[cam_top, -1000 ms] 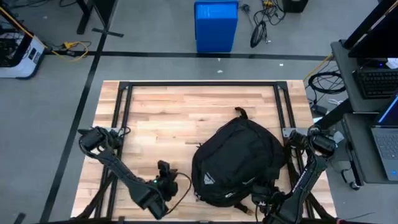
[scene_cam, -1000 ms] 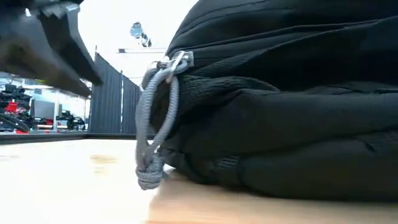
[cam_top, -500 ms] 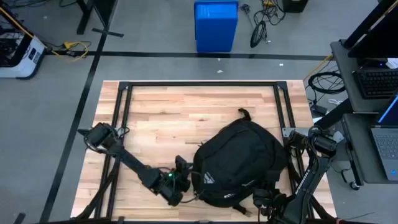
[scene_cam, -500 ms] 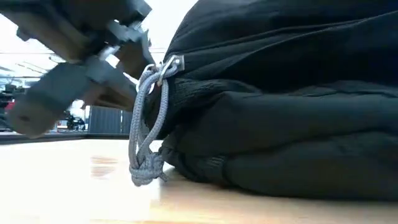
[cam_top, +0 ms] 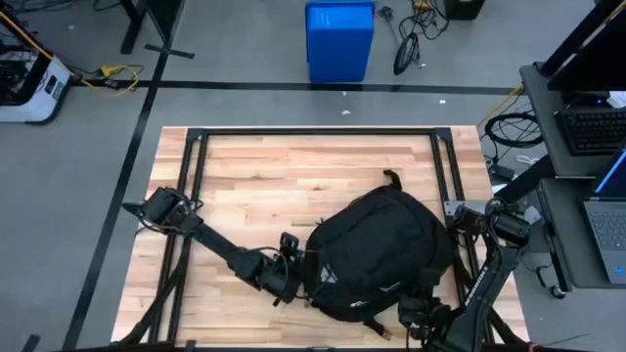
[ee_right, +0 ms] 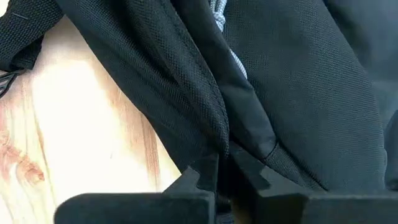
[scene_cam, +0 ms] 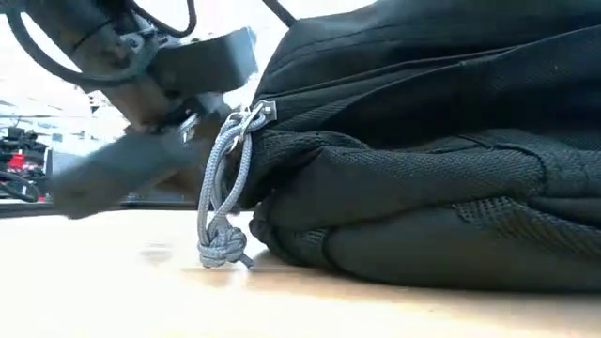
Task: Unpack backpack
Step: Close the black backpack
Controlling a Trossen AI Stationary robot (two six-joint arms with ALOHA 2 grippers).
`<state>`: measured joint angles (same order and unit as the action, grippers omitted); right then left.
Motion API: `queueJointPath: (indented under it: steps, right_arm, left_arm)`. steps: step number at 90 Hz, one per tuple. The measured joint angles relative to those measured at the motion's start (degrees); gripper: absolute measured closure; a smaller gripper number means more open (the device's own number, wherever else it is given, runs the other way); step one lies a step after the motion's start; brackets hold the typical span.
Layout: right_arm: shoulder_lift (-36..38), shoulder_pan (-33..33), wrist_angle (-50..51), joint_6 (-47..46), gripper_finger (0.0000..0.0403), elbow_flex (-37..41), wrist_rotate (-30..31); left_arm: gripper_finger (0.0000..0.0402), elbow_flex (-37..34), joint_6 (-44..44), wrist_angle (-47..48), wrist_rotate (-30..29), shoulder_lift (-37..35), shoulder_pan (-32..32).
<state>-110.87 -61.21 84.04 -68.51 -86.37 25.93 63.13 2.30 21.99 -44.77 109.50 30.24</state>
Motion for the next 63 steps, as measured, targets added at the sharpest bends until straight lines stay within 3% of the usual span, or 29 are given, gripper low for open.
queueJointPath:
  steps: [5, 10, 29, 44, 63]
  right_arm:
    - [0.0, 0.0, 0.0, 0.0, 0.0403, 0.0, 0.0]
    - [0.0, -0.2, 0.0, 0.0, 0.0403, 0.0, 0.0]
    - [0.0, -0.3, 0.0, 0.4, 0.0403, 0.0, 0.0]
    - [0.0, -0.3, 0.0, 0.4, 0.0403, 0.0, -0.1]
    - [0.0, -0.4, -0.1, 0.3, 0.0403, 0.0, -0.3]
  left_arm:
    - [0.0244, 0.0, 0.0, 0.8, -5.6, -0.6, 0.9]
    - [0.0244, 0.1, 2.7, 0.4, -6.6, -0.8, 1.5]
    - [0.0255, 0.1, 8.1, -0.3, -0.3, -0.5, 0.9]
    - [0.025, 0.5, 9.9, -0.1, 0.3, -0.3, -0.3]
    - [0.0217, 1.2, 28.3, -2.9, -0.4, -0.3, 5.2]
